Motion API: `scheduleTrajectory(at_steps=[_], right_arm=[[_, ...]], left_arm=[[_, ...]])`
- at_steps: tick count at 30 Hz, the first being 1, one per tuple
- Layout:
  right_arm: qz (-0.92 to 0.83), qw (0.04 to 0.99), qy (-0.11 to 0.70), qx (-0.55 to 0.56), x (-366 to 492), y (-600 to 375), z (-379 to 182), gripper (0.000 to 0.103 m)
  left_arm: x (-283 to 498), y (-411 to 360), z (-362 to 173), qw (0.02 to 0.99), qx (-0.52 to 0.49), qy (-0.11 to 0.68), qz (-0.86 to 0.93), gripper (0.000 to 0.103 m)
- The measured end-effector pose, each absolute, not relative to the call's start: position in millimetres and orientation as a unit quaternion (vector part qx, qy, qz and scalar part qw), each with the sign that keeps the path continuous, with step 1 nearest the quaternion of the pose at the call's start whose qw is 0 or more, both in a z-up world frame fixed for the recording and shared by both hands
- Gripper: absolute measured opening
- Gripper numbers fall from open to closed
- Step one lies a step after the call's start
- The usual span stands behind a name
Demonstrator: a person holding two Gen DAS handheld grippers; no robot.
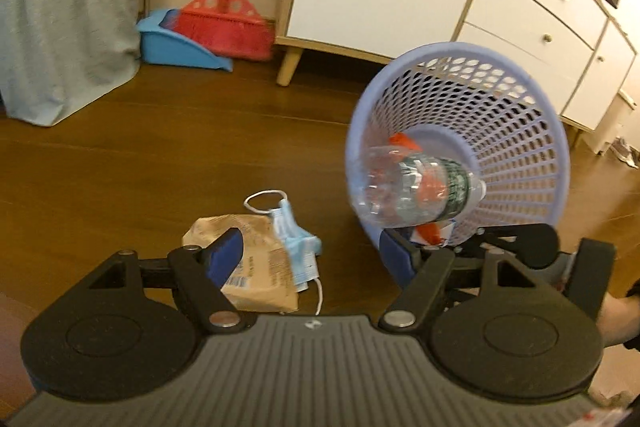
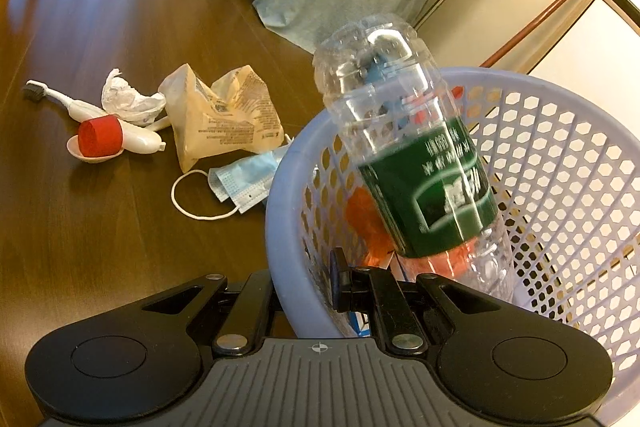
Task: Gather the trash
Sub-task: 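Carry the water bottle into the lavender basket and open the left gripper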
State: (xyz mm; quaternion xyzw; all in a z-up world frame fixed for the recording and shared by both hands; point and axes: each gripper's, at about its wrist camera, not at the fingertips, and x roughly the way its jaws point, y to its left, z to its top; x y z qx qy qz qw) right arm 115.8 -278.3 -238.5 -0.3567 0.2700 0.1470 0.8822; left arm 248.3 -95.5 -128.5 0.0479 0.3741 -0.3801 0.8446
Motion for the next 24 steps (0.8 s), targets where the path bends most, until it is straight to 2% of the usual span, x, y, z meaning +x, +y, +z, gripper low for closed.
scheduleTrajectory(at_steps=[15,24], right_arm=[[0.146,0.885,0.270,-0.351,111.8,-283.8,-236.1,0.006],[0.144,0.890,0.269,-0.340,111.7,-288.0,-230.9,0.006]], left_arm=[[234.2,-145.2,-122.9,0.844,0.081,0.350,-0.397,0.071],[243.8,-82.1,-144.1,0.869,0.097,0.371,-0.314,0.071]])
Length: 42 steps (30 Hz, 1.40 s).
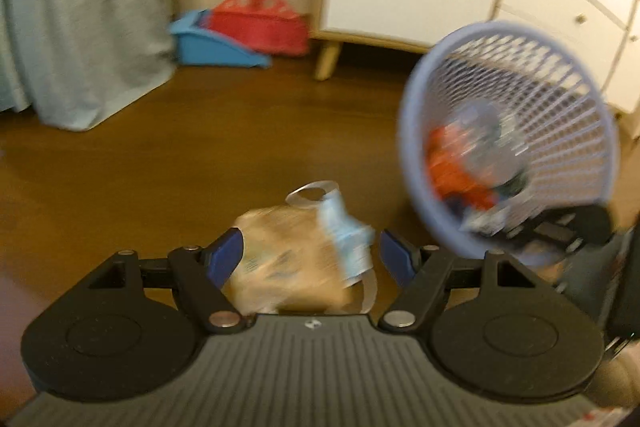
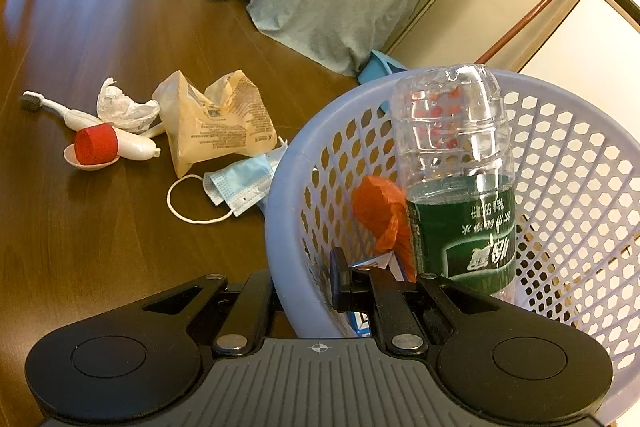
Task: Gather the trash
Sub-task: 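Carry the water bottle into the lavender basket and open the left gripper, then lower the left gripper and grasp the red cap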
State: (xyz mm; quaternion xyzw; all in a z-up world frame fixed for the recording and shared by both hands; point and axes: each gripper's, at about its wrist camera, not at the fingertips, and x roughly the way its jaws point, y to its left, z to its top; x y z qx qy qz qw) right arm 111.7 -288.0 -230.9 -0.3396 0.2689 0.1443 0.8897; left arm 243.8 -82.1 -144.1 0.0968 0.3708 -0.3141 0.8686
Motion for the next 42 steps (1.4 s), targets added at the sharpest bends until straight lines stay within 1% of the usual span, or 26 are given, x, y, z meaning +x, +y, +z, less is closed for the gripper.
scheduleTrajectory(at_steps=[5,9,13,16,24,25,26,27,37,40,42], right_arm=[[0.145,0.890,0.269,-0.340,111.2,-288.5,-229.8,0.006],[0.145,0.889,0.269,-0.342,111.1,-288.1,-230.3,0.006],[0.145,0.888,0.269,-0.343,110.2,-287.8,-230.3,0.006],[0.146,0.887,0.269,-0.346,108.9,-287.6,-231.0,0.006],[0.146,0.886,0.269,-0.348,106.9,-287.1,-230.6,0.006],[0.147,0.886,0.269,-0.349,106.3,-287.4,-230.8,0.006],[0.147,0.886,0.268,-0.349,105.7,-287.6,-231.1,0.006],[0.147,0.885,0.268,-0.350,105.3,-287.7,-231.6,0.006],[0.148,0.886,0.269,-0.349,105.3,-288.7,-231.5,0.006],[0.148,0.885,0.269,-0.350,105.1,-288.7,-231.6,0.006],[0.148,0.885,0.269,-0.351,105.6,-288.4,-231.5,0.006]], left_arm=[[245.4,-34.4,-175.0,0.871,0.100,0.407,-0.258,0.071],[236.8,-18.5,-196.6,0.859,0.120,0.424,-0.260,0.071],[220.1,-22.0,-217.0,0.840,0.152,0.435,-0.287,0.065],[210.4,-29.1,-226.1,0.830,0.132,0.445,-0.309,0.060],[200.8,-69.5,-243.8,0.824,0.142,0.446,-0.320,0.057],[202.6,-72.3,-245.7,0.826,0.137,0.448,-0.313,0.054],[204.7,-74.0,-247.3,0.828,0.133,0.450,-0.306,0.049],[206.3,-75.8,-248.8,0.829,0.131,0.451,-0.303,0.048],[212.4,-84.9,-257.4,0.816,0.180,0.443,-0.325,0.043],[210.7,-89.1,-260.8,0.812,0.193,0.440,-0.332,0.043],[209.5,-90.2,-261.6,0.810,0.198,0.439,-0.334,0.041]])
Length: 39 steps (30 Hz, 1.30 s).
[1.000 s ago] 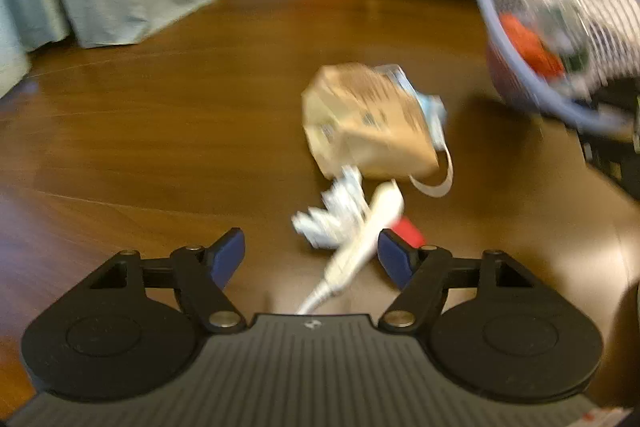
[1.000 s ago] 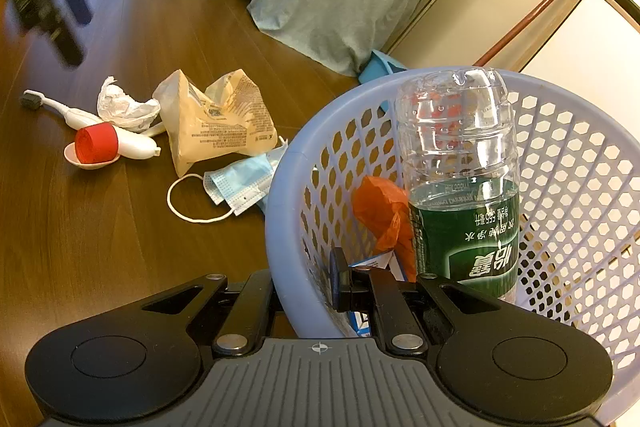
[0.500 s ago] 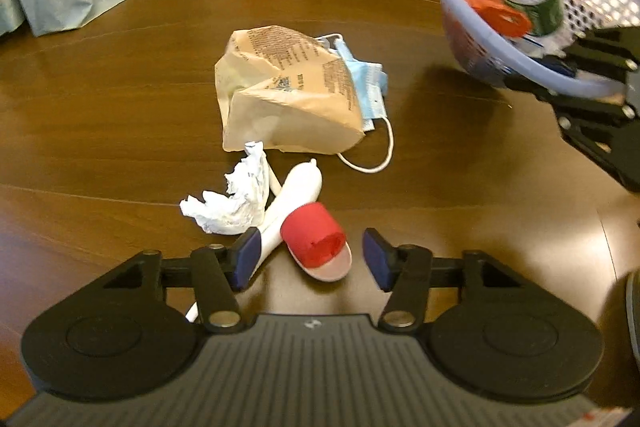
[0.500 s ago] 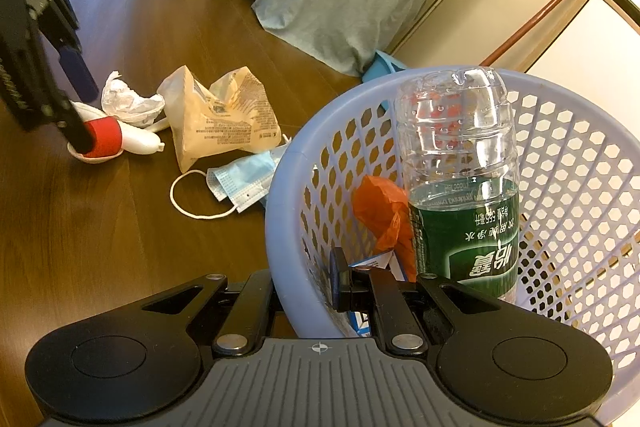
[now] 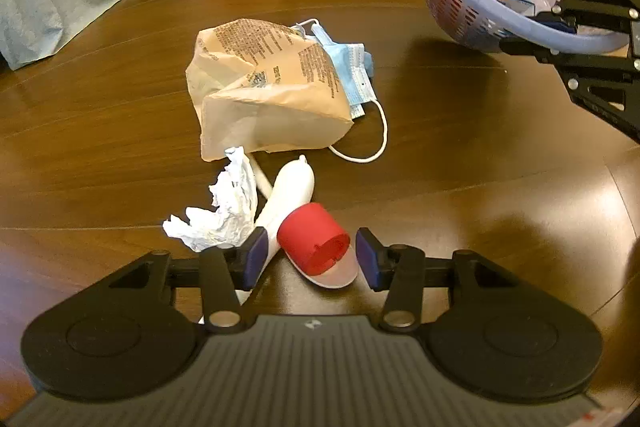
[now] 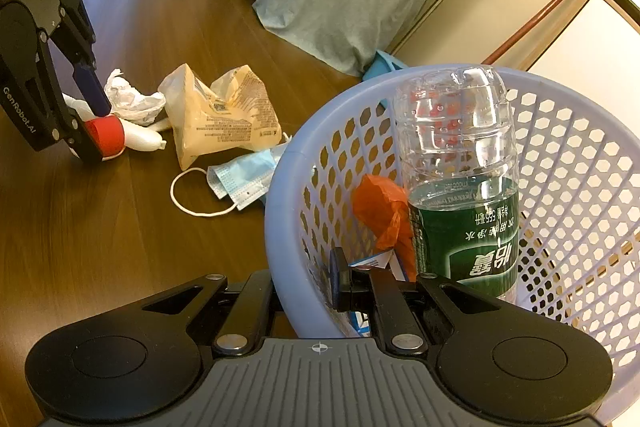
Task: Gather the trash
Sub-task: 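Lower the left gripper and grasp the red cap, then carry the red cap into the basket and open the left gripper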
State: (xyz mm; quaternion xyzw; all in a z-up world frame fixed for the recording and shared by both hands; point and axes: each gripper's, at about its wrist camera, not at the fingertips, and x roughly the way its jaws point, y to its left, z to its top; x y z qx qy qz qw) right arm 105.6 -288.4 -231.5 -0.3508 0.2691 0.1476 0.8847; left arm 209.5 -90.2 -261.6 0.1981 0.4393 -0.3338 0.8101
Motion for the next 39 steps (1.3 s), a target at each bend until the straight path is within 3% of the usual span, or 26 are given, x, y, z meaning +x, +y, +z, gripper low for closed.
scheduleTrajectory(at_steps=[2,5,22,39], right_arm=[[0.148,0.885,0.269,-0.351,105.3,-288.5,-231.5,0.006],[0.148,0.885,0.269,-0.351,104.9,-288.7,-231.4,0.006],[0.144,0.887,0.270,-0.347,106.2,-287.2,-230.7,0.006],[0.144,0.887,0.270,-0.346,107.5,-287.4,-229.7,0.006]], left_arm=[[208.3,-90.7,-261.6,0.810,0.205,0.438,-0.332,0.032],[208.3,-88.5,-260.4,0.810,0.199,0.441,-0.331,0.031],[196.6,-70.8,-220.2,0.831,0.144,0.426,-0.327,0.030],[197.0,-102.5,-164.4,0.840,0.127,0.377,-0.369,0.030]])
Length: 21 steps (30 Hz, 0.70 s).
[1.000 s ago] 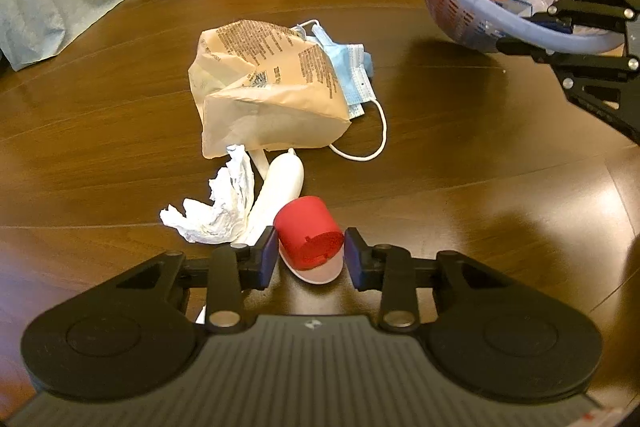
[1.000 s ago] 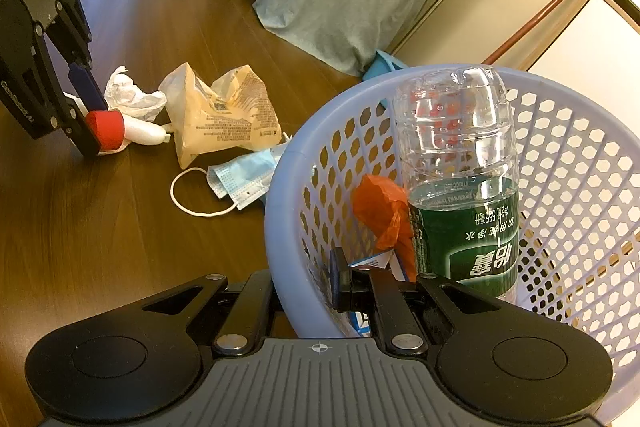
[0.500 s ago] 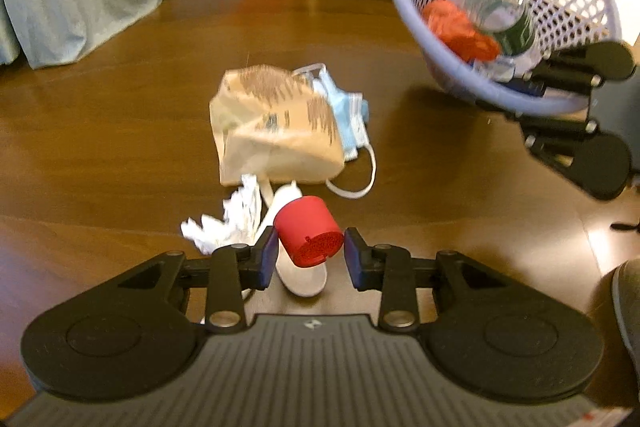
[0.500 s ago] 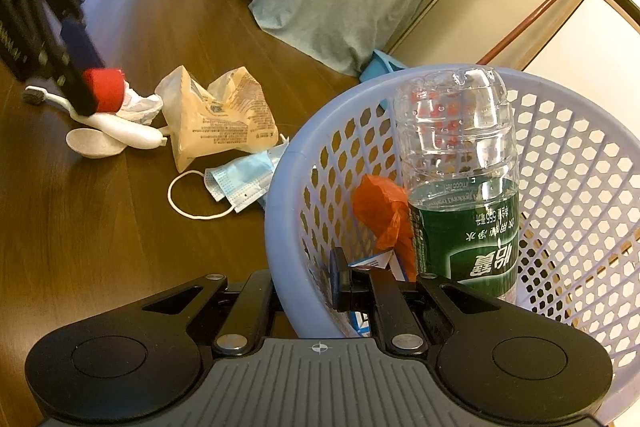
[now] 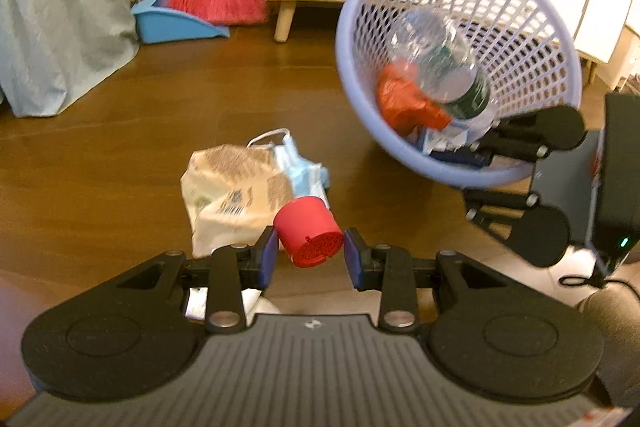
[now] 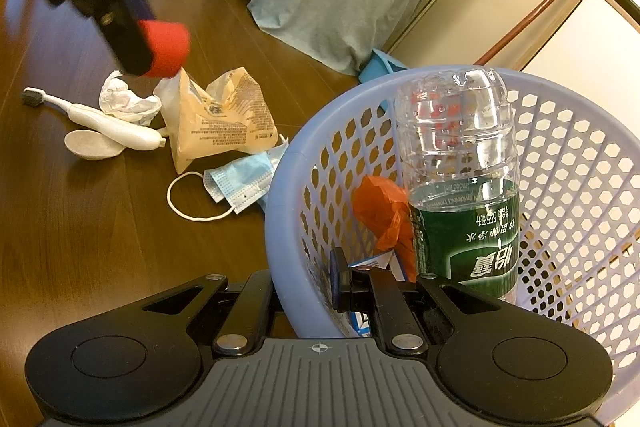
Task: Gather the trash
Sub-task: 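Carry the red cap into the basket and open the left gripper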
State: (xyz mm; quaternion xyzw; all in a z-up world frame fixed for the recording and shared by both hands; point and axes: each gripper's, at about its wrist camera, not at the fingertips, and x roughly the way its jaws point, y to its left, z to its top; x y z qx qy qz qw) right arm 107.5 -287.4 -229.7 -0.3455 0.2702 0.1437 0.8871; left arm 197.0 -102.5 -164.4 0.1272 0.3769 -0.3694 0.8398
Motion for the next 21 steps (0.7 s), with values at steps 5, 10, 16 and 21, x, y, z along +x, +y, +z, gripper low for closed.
scheduleTrajectory(at_steps=[5,10,16,21], right_arm=[[0.143,0.887,0.270,-0.345,107.4,-286.8,-229.3,0.006],[0.143,0.888,0.271,-0.344,107.7,-286.8,-229.1,0.006],[0.141,0.890,0.271,-0.340,108.6,-287.3,-227.8,0.006],[0.141,0.890,0.271,-0.339,108.8,-287.3,-227.9,0.006]], left_arm=[[201.2,-115.8,-147.5,0.841,0.115,0.362,-0.385,0.030],[201.4,-132.5,-128.4,0.838,0.105,0.347,-0.408,0.030],[201.1,-161.4,-99.7,0.832,0.099,0.323,-0.441,0.030],[201.2,-196.2,-81.1,0.820,0.101,0.304,-0.475,0.030]])
